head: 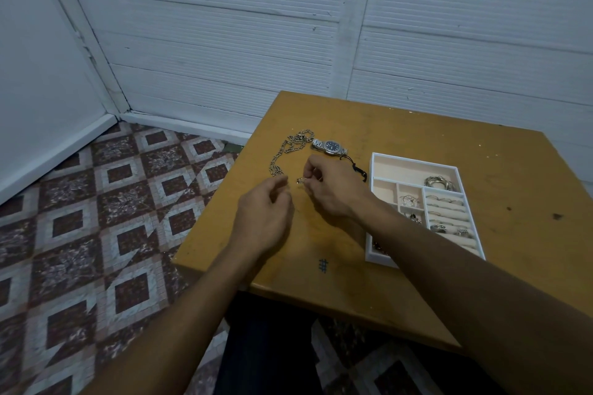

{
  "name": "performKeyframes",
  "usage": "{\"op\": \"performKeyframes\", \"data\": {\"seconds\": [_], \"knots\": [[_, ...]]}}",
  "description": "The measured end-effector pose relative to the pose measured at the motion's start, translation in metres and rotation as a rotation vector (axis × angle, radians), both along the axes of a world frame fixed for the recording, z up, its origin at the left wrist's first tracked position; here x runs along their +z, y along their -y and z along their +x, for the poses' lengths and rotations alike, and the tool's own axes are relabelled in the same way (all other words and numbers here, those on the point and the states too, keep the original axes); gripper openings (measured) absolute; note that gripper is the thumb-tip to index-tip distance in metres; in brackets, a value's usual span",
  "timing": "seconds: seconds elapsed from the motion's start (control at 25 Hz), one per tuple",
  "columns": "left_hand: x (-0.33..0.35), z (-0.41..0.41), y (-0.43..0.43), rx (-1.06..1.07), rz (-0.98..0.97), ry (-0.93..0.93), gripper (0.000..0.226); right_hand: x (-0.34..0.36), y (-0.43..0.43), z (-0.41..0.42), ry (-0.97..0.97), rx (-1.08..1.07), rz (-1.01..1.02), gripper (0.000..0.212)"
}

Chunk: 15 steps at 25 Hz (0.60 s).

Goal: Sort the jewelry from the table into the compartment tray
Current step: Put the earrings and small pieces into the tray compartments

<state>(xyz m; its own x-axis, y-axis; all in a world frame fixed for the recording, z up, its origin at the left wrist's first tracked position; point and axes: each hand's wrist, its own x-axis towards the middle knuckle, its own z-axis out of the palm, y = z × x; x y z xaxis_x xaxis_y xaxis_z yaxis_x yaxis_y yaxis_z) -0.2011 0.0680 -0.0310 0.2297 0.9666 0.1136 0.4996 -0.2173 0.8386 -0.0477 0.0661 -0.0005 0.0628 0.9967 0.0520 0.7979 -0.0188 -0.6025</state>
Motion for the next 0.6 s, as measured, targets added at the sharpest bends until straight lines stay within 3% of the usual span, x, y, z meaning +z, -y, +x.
{"op": "performKeyframes", "data": {"seconds": [0.2,0.32,0.6], "knots": [[0.011,0.019,-0.002,0.098,-0.361,0.500,0.020,0.003,0.004,0.000,-0.007,0.009,0.032,0.006],[0.017,0.025,-0.002,0.092,-0.535,0.770,0.021,0.004,0.006,-0.001,0.006,0.022,0.050,0.003],[0.018,0.029,-0.003,0.063,-0.736,0.936,0.032,0.009,0.013,0.007,0.029,0.020,0.068,0.008]]}}
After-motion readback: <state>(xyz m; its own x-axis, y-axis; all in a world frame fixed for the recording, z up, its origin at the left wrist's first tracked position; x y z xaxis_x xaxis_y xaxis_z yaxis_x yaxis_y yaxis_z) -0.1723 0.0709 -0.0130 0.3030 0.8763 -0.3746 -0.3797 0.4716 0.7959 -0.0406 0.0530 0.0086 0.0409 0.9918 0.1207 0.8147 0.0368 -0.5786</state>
